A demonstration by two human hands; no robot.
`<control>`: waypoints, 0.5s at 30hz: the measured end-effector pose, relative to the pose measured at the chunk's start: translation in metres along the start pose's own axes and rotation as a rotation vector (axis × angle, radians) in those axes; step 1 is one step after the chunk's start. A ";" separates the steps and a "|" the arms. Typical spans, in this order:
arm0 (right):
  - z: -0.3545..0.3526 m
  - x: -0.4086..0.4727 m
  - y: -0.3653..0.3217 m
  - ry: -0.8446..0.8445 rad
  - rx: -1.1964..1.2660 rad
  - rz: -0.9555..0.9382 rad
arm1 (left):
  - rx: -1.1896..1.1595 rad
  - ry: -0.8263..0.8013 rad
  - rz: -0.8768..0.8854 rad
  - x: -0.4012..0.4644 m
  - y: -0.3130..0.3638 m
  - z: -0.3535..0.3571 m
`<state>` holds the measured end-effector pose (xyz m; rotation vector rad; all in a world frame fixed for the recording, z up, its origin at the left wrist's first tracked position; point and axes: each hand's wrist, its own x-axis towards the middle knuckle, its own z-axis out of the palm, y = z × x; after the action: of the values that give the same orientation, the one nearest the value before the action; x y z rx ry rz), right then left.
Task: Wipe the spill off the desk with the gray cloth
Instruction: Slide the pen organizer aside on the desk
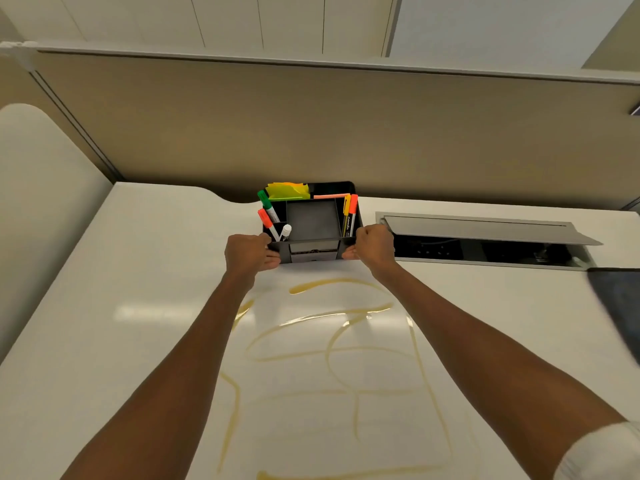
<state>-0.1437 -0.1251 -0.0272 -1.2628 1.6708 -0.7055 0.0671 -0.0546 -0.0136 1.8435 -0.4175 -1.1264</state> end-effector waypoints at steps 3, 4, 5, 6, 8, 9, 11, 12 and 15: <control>0.024 -0.008 -0.011 -0.047 -0.014 -0.035 | -0.063 0.026 0.007 0.000 -0.001 -0.030; 0.031 -0.010 -0.016 -0.055 -0.024 -0.050 | -0.074 0.038 0.015 0.000 -0.001 -0.039; 0.041 -0.013 -0.021 -0.072 -0.033 -0.065 | -0.090 0.057 0.024 -0.001 -0.003 -0.050; 0.049 -0.016 -0.027 -0.091 -0.039 -0.079 | -0.109 0.074 0.031 -0.002 -0.005 -0.060; 0.068 -0.021 -0.037 -0.131 -0.047 -0.097 | -0.142 0.115 0.035 -0.002 -0.010 -0.080; 0.078 -0.024 -0.041 -0.150 -0.055 -0.104 | -0.155 0.137 0.033 -0.002 -0.013 -0.090; 0.096 -0.031 -0.048 -0.195 -0.083 -0.118 | -0.178 0.175 0.024 -0.003 -0.021 -0.108; 0.106 -0.035 -0.051 -0.220 -0.096 -0.123 | -0.195 0.197 0.018 -0.004 -0.025 -0.118; 0.130 -0.045 -0.056 -0.278 -0.131 -0.142 | -0.253 0.257 -0.005 -0.008 -0.039 -0.140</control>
<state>0.0008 -0.0906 -0.0216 -1.5103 1.4282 -0.4831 0.1739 0.0447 -0.0175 1.7349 -0.1154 -0.8854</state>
